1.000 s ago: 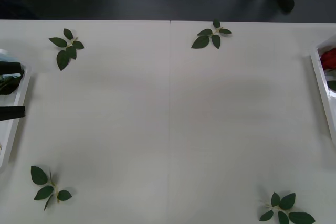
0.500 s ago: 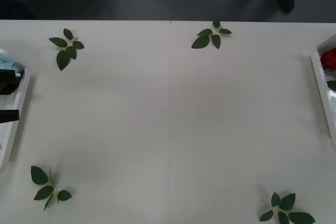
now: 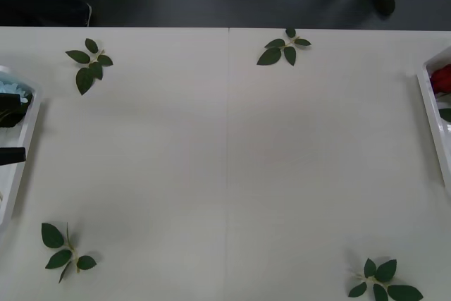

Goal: Put the red flowers into the right box and the blue flowers into the left box

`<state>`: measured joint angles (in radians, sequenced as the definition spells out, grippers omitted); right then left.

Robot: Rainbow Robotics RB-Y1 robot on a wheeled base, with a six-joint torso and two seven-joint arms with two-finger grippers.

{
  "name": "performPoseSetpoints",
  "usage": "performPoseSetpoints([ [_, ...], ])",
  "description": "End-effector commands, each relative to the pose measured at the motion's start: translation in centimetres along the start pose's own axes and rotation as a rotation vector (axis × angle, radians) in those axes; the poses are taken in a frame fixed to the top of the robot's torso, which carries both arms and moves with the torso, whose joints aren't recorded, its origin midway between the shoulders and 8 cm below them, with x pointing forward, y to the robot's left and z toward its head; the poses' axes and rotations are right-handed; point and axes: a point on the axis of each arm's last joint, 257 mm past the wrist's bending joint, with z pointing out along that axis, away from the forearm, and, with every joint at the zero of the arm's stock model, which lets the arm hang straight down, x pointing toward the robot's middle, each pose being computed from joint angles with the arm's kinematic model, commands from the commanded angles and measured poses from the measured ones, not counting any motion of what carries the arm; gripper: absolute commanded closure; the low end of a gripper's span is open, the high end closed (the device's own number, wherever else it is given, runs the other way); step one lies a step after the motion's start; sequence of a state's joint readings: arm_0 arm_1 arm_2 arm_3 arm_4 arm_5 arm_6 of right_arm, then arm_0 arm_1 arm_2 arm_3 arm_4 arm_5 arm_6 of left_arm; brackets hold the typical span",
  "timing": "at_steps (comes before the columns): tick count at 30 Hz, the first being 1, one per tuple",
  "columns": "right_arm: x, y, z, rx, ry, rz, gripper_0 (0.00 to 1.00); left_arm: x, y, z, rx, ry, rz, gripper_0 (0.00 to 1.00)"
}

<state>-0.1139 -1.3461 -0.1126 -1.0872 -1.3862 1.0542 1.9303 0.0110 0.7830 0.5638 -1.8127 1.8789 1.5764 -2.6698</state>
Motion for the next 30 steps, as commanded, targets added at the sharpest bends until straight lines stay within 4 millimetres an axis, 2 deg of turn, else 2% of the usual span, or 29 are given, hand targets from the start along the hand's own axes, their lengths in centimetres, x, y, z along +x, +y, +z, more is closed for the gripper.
performPoseSetpoints([
  [1,-3.0,0.3,-0.7,0.002,-0.075,0.015,1.0,-1.2,1.0,-0.9,-0.03,-0.001,0.07,0.0],
  [3,-3.3,0.0,-0.7,0.015,-0.085,0.011,1.0,-1.2,1.0,-0.9,-0.03,-0.001,0.07,0.0],
  [4,-3.4,-0.2,-0.7,0.02,-0.09,0.011,0.9,-1.2,1.0,-0.9,-0.03,-0.001,0.07,0.0],
  [6,-3.6,-0.4,-0.7,0.029,-0.1,0.007,0.51,-1.2,1.0,-0.9,-0.03,-0.001,0.07,0.0],
  [7,-3.7,-0.4,-0.6,0.031,-0.103,0.007,0.4,-1.2,1.0,-0.9,-0.03,-0.001,0.07,0.0],
  [8,-3.9,-0.5,-0.7,0.036,-0.113,0.006,0.2,-1.2,1.0,-0.9,-0.03,-0.001,0.07,0.0],
  [9,-4.1,-0.6,-0.7,0.04,-0.119,0.003,0.04,-1.2,1.0,-0.9,-0.03,-0.001,0.07,0.0],
  [10,-4.3,-0.8,-0.7,0.046,-0.126,0.005,0.0,-1.2,1.0,-0.9,-0.03,-0.001,0.07,0.0],
  [23,-4.8,-0.4,-0.6,0.05,-0.143,-0.011,0.0,-1.2,1.0,-0.9,-0.03,-0.001,0.07,0.0],
  [28,-5.4,0.4,-0.8,0.037,-0.153,-0.022,0.0,-1.2,1.0,-0.9,-0.03,-0.001,0.07,0.0],
  [30,-6.1,1.6,-1.2,0.004,-0.167,-0.013,0.0,-1.2,1.0,-0.9,-0.03,-0.001,0.07,0.0],
])
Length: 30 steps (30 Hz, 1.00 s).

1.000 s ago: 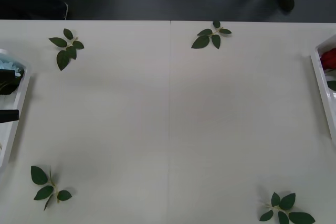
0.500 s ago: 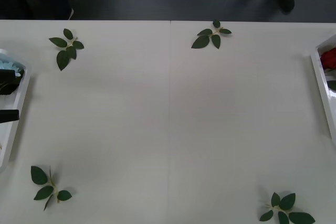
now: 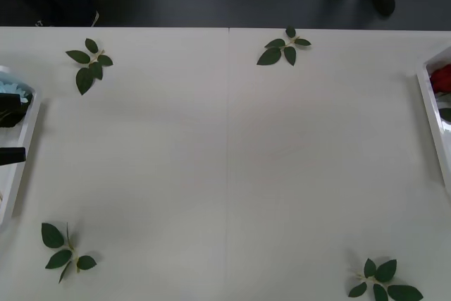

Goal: Put the red flowers into the right box and the blue flowers into the left box

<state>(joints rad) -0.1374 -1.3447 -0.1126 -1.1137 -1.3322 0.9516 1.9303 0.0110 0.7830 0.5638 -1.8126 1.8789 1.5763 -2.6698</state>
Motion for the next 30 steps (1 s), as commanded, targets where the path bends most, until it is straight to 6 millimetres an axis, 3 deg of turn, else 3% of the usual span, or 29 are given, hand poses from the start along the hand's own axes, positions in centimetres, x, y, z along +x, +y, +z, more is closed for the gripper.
performPoseSetpoints([
  [1,-2.7,2.6,-0.8,-0.069,-0.056,0.051,0.0,-1.2,1.0,-0.9,-0.03,-0.001,0.07,0.0],
  [9,-5.8,8.2,-5.0,-0.185,-0.058,-0.049,0.0,-1.2,1.0,-0.9,-0.03,-0.001,0.07,0.0],
  [15,-6.4,17.3,-9.0,-0.316,-0.065,-0.299,0.0,-1.2,1.0,-0.9,-0.03,-0.001,0.07,0.0],
  [19,-4.7,24.6,-12.3,-0.426,-0.097,-0.585,0.0,-1.2,1.0,-0.9,-0.03,-0.001,0.07,0.0],
  [23,-2.2,30.5,-15.1,-0.579,-0.141,-0.764,0.0,-1.2,1.0,-0.9,-0.03,-0.001,0.07,0.0],
  [26,-0.4,33.6,-17.1,-0.713,-0.187,-0.857,0.0,-1.2,1.0,-0.9,-0.03,-0.001,0.07,0.0],
  [30,1.2,35.6,-19.0,-0.831,-0.258,-0.972,0.0,-1.2,1.0,-0.9,-0.03,-0.001,0.07,0.0],
])
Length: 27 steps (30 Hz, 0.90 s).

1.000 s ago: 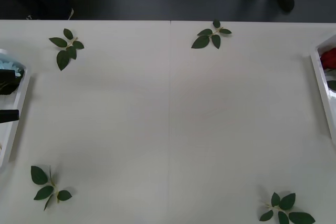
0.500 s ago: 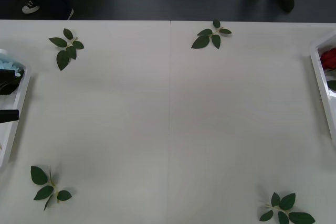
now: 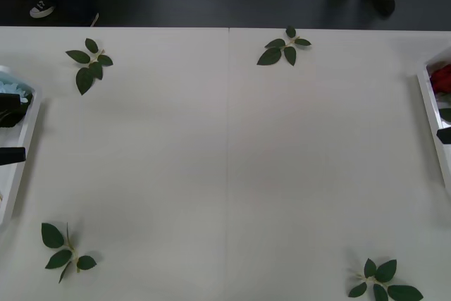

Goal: Put the red flowers into the right box and the blue flowers into the left box

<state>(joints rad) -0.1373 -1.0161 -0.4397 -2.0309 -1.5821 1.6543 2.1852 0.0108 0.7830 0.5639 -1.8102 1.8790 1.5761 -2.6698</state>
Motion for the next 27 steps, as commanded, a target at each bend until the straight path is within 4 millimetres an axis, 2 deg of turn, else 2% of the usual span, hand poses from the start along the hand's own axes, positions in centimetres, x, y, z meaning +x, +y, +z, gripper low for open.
performPoseSetpoints([
  [1,-1.8,1.8,-0.6,-0.048,-0.077,-0.184,0.0,-1.2,0.9,-0.9,-0.029,0.0,0.072,0.0],
  [5,-2.8,3.0,-0.3,-0.081,-0.145,-0.306,0.0,-1.2,0.9,-0.9,-0.029,0.0,0.072,0.0],
  [14,-2.4,5.0,1.0,-0.142,-0.175,-0.469,0.0,-1.2,0.9,-0.9,-0.029,0.0,0.072,0.0],
  [27,-2.2,5.3,1.3,-0.158,-0.168,-0.473,0.0,-1.2,0.9,-0.9,-0.029,0.0,0.072,0.0],
])
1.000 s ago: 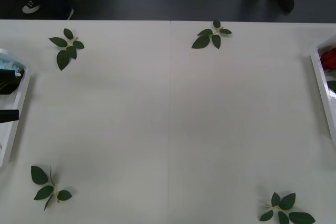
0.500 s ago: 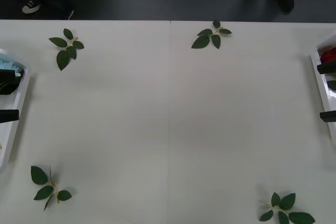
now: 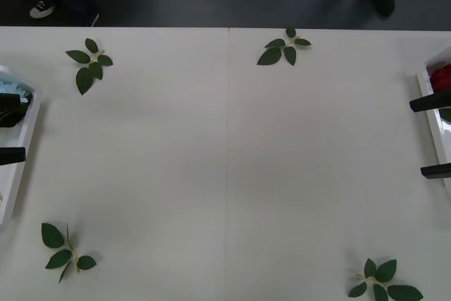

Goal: Put the red flowers into the right box and the blue flowers into the left box

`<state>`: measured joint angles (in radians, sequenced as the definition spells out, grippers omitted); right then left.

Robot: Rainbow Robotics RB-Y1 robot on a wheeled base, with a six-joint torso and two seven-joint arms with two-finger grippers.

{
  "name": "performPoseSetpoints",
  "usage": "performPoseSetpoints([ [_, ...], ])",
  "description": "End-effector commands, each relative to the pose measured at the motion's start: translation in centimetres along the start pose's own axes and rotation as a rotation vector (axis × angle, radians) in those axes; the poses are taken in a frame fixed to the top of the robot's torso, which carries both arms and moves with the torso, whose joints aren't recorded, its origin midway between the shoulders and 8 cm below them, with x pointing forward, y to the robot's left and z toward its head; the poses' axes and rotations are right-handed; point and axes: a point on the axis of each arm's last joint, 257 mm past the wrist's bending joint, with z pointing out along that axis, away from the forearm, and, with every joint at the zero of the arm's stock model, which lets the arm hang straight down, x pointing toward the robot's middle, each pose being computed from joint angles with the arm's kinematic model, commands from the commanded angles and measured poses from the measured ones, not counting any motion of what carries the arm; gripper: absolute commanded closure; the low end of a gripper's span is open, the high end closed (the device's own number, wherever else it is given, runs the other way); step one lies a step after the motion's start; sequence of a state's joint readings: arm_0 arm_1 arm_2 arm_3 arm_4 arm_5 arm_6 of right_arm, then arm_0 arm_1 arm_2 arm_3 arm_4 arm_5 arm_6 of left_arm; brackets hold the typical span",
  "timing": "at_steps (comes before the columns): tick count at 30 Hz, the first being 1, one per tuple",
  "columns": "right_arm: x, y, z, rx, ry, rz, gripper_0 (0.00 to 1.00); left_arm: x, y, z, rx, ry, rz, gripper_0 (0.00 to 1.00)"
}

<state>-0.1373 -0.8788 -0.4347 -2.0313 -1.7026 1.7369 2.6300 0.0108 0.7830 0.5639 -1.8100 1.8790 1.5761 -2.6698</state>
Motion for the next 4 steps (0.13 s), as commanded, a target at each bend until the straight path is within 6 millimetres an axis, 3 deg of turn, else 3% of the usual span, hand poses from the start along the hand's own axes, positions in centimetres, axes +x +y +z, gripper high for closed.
performPoseSetpoints([
  [1,-0.76,-0.41,-0.62,0.019,0.002,-0.057,0.0,-1.25,0.91,-0.88,-0.029,0.0,0.073,0.0],
  [4,-0.76,-0.41,-0.62,0.019,0.002,-0.057,0.0,-1.25,0.91,-0.88,-0.029,0.0,0.073,0.0],
])
